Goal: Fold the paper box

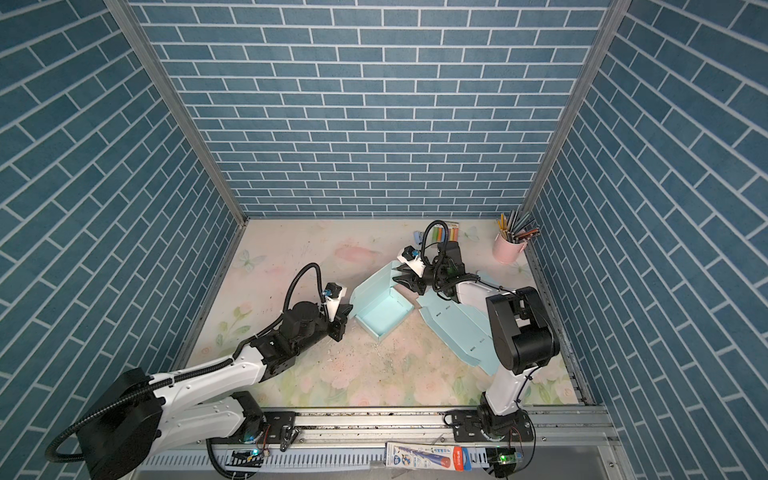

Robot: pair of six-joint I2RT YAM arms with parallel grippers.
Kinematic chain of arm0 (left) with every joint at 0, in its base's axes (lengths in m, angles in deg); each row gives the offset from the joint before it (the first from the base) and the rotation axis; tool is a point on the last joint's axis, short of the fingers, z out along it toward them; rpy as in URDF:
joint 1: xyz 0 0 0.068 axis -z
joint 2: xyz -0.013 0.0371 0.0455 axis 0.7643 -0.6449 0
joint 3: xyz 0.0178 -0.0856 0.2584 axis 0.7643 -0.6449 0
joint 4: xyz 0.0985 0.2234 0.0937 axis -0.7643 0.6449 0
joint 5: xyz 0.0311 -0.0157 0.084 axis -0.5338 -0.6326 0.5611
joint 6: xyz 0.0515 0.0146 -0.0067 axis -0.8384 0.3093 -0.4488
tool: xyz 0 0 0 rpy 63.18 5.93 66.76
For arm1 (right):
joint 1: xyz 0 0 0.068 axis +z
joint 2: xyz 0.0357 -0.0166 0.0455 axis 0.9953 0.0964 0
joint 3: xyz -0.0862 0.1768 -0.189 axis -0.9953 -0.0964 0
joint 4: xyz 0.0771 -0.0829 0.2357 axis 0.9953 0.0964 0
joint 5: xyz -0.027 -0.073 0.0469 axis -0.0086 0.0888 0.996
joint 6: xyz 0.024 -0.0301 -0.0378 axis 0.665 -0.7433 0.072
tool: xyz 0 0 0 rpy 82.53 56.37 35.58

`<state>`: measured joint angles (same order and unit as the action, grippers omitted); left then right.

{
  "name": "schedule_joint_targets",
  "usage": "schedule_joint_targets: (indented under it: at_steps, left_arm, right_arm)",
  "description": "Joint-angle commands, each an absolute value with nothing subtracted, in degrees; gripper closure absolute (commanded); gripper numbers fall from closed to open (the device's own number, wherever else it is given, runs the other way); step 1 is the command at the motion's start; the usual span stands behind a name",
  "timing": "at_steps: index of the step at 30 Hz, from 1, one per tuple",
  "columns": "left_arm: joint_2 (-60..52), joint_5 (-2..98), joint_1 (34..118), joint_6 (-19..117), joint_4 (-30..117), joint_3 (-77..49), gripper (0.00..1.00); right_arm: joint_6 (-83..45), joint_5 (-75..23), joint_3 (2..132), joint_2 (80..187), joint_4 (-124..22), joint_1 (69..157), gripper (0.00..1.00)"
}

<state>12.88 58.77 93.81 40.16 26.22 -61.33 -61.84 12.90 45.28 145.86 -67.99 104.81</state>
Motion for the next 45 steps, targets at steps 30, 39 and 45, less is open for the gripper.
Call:
schedule_joint_targets:
  at_steps: [30,39,45]
  left_arm:
    - [9.5,68.6,90.8,42.8,18.8,-57.4,0.98]
    - [3.4,68.9,90.8,41.9,7.8,-58.9,0.98]
    - [1.6,69.8,91.2,41.9,-1.8,-64.0,0.98]
  right_arm:
    - [-44.6,-6.2,34.4,135.6,-79.8,118.7,0.99]
    - [-30.8,-17.8,33.1,136.5,-88.1,125.5,0.97]
    - [-27.6,-26.4,35.6,138.0,-86.6,130.3,0.94]
